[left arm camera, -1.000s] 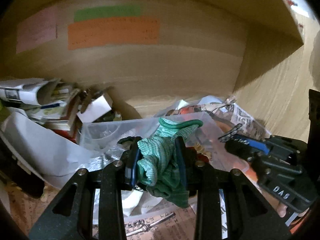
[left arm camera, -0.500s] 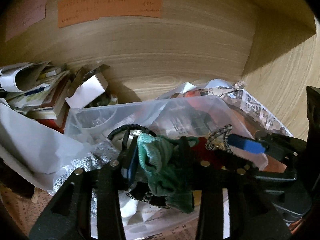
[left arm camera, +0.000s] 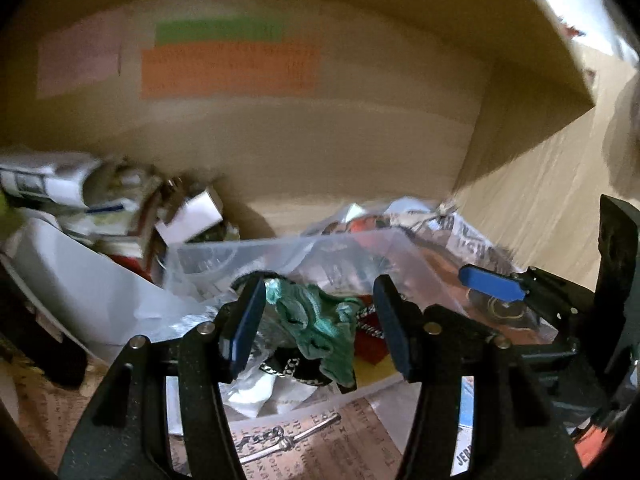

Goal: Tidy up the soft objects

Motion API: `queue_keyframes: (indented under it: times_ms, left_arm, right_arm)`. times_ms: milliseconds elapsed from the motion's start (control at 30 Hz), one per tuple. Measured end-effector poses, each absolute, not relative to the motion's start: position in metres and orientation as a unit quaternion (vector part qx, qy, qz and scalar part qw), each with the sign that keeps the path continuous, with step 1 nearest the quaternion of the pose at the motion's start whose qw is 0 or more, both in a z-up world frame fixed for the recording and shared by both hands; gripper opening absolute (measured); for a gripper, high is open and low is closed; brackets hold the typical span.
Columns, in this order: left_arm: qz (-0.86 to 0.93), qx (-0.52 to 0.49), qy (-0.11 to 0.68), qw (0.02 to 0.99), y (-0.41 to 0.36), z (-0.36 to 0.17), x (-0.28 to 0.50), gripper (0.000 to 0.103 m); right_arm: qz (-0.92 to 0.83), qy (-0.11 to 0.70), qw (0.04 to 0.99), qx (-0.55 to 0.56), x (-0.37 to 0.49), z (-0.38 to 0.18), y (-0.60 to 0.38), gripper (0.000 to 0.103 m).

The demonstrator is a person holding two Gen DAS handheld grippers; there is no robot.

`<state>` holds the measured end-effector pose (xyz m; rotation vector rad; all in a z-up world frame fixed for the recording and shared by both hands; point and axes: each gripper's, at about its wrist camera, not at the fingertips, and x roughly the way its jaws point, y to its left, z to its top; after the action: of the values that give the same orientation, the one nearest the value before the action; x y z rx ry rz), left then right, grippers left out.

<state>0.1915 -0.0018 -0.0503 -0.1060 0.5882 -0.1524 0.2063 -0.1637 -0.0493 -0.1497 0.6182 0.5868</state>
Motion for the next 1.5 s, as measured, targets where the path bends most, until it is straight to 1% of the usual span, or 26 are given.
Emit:
queue_keyframes:
  times_ms: [133,333,367,433,500,533,600,700,767,833,867,900,967,1100,1500]
  left_arm:
    - [-0.069,-0.045,0.253,0.964,0.003,-0.032,0.166,0.056]
    - [-0.044,-0.026,0.193,0.980,0.006,-0.008,0.120,0.056]
    - [-0.044,-0.026,0.186,0.981,0.007,-0.005,0.114,0.058]
    - [-0.044,-0.024,0.171,0.984,0.007,0.001,0.100,0.063]
    - [-0.040,-0.020,0.155,0.987,0.008,0.005,0.089,0.072]
    - [-0.039,-0.019,0.150,0.988,0.007,0.006,0.084,0.075]
    - [-0.036,-0.017,0.139,0.989,0.007,0.009,0.075,0.083]
    - [-0.032,-0.017,0.128,0.991,0.006,0.013,0.062,0.090]
    - [-0.031,-0.016,0.123,0.992,0.006,0.014,0.055,0.093]
    - [-0.031,-0.014,0.118,0.992,0.004,0.015,0.050,0.098]
    - [-0.032,-0.014,0.116,0.993,0.003,0.016,0.048,0.100]
    - [-0.031,-0.014,0.114,0.993,0.003,0.016,0.046,0.100]
    - [-0.030,-0.013,0.111,0.993,0.002,0.017,0.043,0.101]
    - [-0.031,-0.013,0.110,0.993,-0.002,0.015,0.038,0.103]
    - [-0.026,-0.011,0.114,0.993,-0.005,0.011,0.037,0.103]
  right_arm:
    - [0.289,0.267,0.917,-0.060,0.187,-0.027,-0.174,0.056]
    - [0.292,0.210,0.932,-0.046,0.154,0.003,-0.185,0.063]
    - [0.294,0.199,0.934,-0.041,0.148,0.009,-0.187,0.065]
    - [0.296,0.185,0.936,-0.035,0.139,0.016,-0.190,0.067]
    - [0.297,0.172,0.939,-0.031,0.131,0.022,-0.192,0.072]
    - [0.297,0.165,0.940,-0.030,0.126,0.025,-0.193,0.073]
    - [0.296,0.153,0.942,-0.029,0.118,0.030,-0.194,0.079]
    - [0.294,0.142,0.945,-0.028,0.111,0.034,-0.196,0.082]
    - [0.295,0.139,0.945,-0.023,0.107,0.035,-0.197,0.084]
    - [0.295,0.137,0.945,-0.018,0.104,0.037,-0.200,0.088]
    - [0.295,0.136,0.946,-0.015,0.104,0.037,-0.201,0.093]
    - [0.294,0.134,0.946,-0.013,0.102,0.037,-0.201,0.098]
    - [0.289,0.129,0.949,-0.012,0.100,0.038,-0.202,0.102]
    - [0.282,0.123,0.951,-0.011,0.095,0.038,-0.205,0.103]
    - [0.283,0.122,0.951,-0.019,0.088,0.035,-0.203,0.103]
